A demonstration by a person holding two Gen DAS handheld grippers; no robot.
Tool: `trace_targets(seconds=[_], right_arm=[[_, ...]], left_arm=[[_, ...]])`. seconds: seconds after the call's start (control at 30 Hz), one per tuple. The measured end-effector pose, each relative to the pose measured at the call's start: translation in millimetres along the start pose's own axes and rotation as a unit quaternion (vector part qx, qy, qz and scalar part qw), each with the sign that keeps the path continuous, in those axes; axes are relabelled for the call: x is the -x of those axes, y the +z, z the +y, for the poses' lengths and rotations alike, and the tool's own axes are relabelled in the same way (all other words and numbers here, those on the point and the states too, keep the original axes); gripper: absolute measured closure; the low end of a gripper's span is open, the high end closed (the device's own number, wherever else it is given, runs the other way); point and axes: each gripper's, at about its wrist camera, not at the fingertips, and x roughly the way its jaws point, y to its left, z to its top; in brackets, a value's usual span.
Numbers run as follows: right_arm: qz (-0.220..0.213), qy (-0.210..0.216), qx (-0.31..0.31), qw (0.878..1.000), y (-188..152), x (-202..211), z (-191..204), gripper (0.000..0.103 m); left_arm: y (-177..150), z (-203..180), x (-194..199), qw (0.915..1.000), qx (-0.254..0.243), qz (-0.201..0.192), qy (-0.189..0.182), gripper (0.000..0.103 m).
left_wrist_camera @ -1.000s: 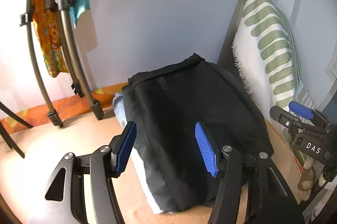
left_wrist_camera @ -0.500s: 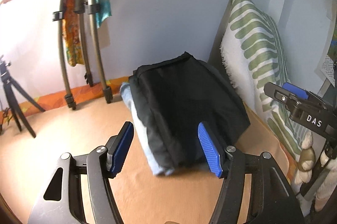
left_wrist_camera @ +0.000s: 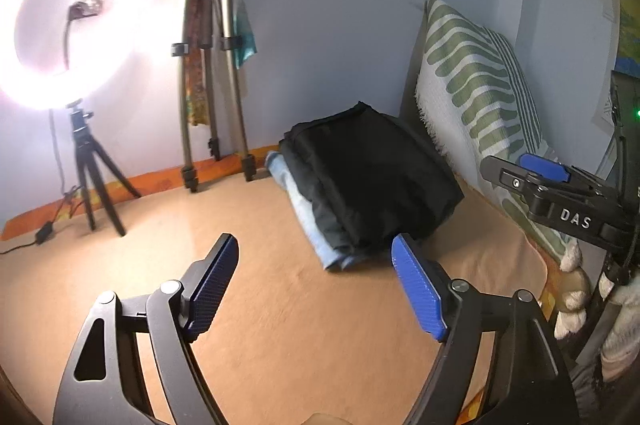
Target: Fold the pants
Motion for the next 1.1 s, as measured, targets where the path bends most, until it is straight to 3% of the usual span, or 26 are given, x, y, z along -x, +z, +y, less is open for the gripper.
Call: trace_targets(seconds=[0.1,0.27,0.63,0.83,1.1], right_arm=[[-0.004,0.004,0.004,1.000,-8.6,8.5,8.7,0.015],[-0.014,-0.002,0.008,1.000,-21.6,18.0,21.2,0.000],[0.000,-0.003,0.024,1.000,-38.1,9.1,38.3,0.000],[0.014,0.001,0.016,1.000,-45.2,2.9,32.6,0.000],[0.014,-0.001,0.012,1.000,-47.9,4.0,29.7,0.000]], left_arm=[[-12.2,3.3,12.9,1.0000,0.000,-0.005,0.006,0.023],[-22.8,7.4,21.6,0.9998,0.005,-0.011,0.014,0.021],[-47.3,25.0,17.2,0.9986,0.016,0.029,0.040,0.020],[-54.0,28.9,21.5,0.9977,0.018,0.032,0.057,0.020],[-53.2,25.5,24.3,0.9975,0.019,0.027,0.062,0.006]])
